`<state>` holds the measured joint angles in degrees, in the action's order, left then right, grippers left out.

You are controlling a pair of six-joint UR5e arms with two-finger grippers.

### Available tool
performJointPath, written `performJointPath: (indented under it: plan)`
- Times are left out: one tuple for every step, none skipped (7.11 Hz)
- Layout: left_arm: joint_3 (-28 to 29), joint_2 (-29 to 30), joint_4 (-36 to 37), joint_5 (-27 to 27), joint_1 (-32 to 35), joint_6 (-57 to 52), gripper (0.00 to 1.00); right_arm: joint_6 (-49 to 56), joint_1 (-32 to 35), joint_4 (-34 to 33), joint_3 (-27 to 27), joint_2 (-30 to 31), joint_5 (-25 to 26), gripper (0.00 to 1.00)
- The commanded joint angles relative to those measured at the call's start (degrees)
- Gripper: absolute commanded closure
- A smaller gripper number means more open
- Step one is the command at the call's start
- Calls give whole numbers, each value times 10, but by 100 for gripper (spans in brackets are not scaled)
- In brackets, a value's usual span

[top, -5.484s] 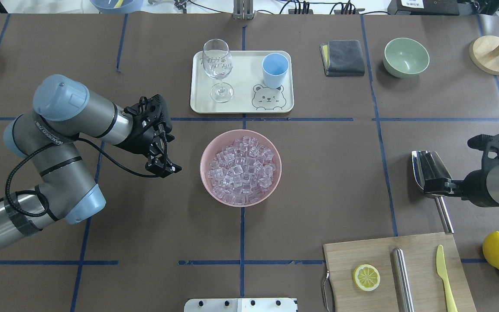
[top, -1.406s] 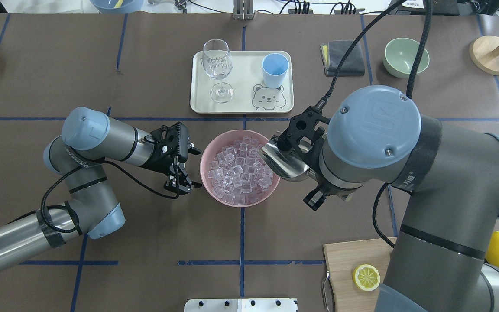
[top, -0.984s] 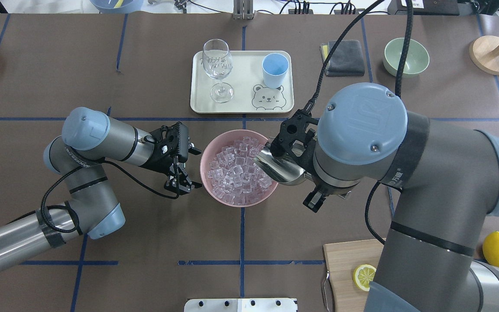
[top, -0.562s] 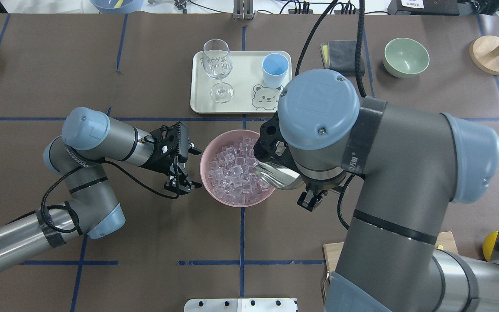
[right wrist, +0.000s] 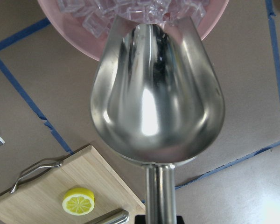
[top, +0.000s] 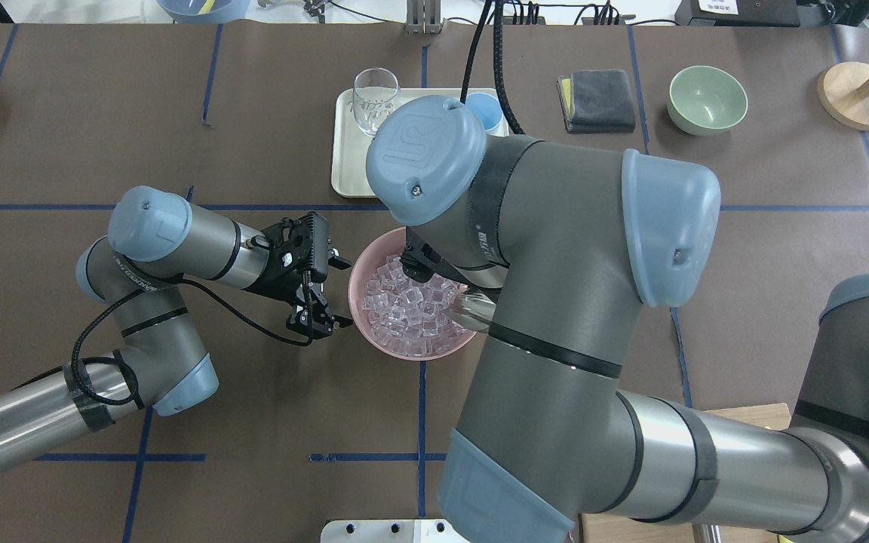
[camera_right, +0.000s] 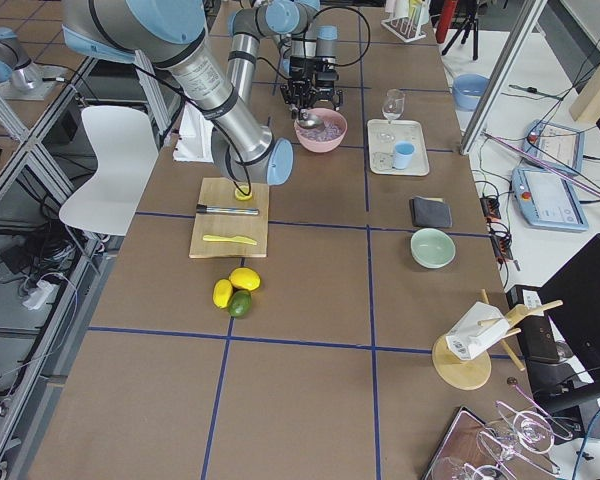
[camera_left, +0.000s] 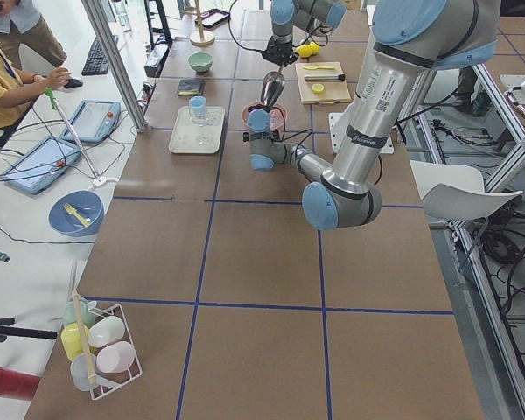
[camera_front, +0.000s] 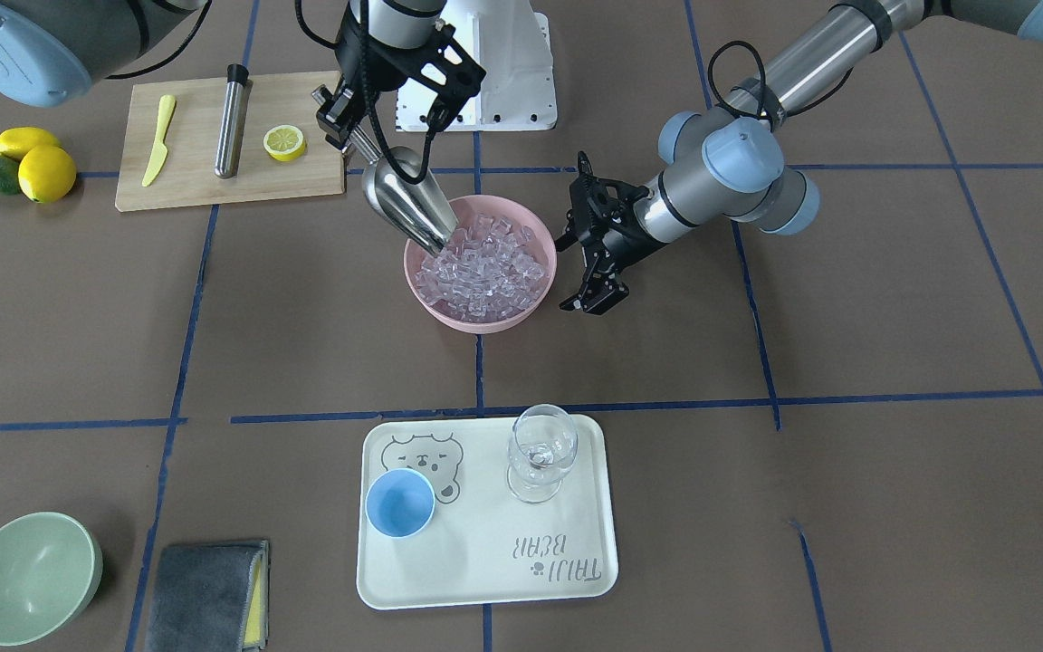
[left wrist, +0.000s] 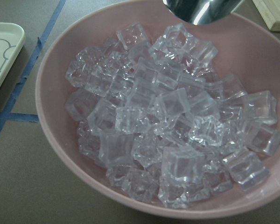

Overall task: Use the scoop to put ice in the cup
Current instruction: 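Push the scoop through the ice cubes with the right gripper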

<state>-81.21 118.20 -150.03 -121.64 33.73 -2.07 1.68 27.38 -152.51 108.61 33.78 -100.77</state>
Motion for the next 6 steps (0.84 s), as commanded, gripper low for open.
performJointPath:
  plan:
    - [0,2,0,0,-1,0,0,33,4,-54,-89,-73,9,100]
    - [0,3,0,0,-1,1,0,33,4,-61,-92,-66,8,100]
    - [0,3,0,0,-1,1,0,33,3,-67,-103,-67,8,100]
    - [0,3,0,0,-1,1,0,33,3,-66,-118,-70,8,100]
    - [0,3,0,0,-1,1,0,34,2,-59,-126,-65,3,100]
    - [0,3,0,0,-1,1,0,34,2,-34,-132,-56,2,100]
